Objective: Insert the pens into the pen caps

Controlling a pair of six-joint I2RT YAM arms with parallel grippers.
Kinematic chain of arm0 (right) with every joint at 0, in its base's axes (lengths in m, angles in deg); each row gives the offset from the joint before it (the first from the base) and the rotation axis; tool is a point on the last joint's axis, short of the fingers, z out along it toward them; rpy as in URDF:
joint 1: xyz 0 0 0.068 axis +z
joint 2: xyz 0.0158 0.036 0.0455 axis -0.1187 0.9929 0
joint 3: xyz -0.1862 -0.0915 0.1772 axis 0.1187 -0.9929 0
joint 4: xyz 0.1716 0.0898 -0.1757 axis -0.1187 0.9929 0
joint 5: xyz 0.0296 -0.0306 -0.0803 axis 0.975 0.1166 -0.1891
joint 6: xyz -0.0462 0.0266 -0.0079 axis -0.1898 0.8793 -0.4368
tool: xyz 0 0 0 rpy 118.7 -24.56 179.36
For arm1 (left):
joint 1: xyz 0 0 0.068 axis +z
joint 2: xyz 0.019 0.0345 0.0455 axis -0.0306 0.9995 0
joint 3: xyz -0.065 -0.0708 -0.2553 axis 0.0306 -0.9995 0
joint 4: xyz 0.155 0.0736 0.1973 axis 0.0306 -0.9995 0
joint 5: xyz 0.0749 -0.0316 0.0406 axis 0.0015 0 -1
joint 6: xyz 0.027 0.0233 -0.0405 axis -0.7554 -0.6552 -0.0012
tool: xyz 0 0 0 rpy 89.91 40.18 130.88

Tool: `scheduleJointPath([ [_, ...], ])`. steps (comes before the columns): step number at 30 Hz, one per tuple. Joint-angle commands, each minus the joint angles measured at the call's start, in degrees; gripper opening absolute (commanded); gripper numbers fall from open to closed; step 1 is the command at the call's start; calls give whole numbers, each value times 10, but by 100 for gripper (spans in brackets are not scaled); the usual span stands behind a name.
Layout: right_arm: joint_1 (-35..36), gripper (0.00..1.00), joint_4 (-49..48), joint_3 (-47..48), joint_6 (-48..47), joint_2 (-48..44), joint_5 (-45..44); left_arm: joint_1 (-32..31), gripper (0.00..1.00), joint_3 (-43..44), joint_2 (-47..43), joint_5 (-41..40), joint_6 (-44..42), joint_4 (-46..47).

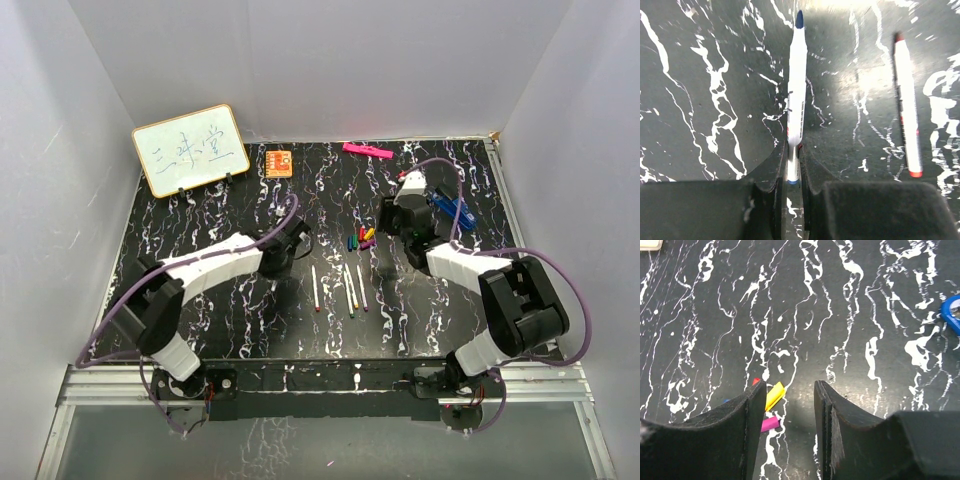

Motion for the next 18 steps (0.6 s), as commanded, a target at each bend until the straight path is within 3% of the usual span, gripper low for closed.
scheduleJointPath([
  [1, 27, 40, 12, 41, -2, 13, 16, 7, 0, -15, -72, -24, -6, 47],
  [12, 113, 48, 83, 105, 7, 77, -10, 13, 0, -52, -108, 24, 7, 107],
  [18, 130, 38, 108, 127, 23, 106, -18, 13, 0, -84, -150, 21, 15, 132],
])
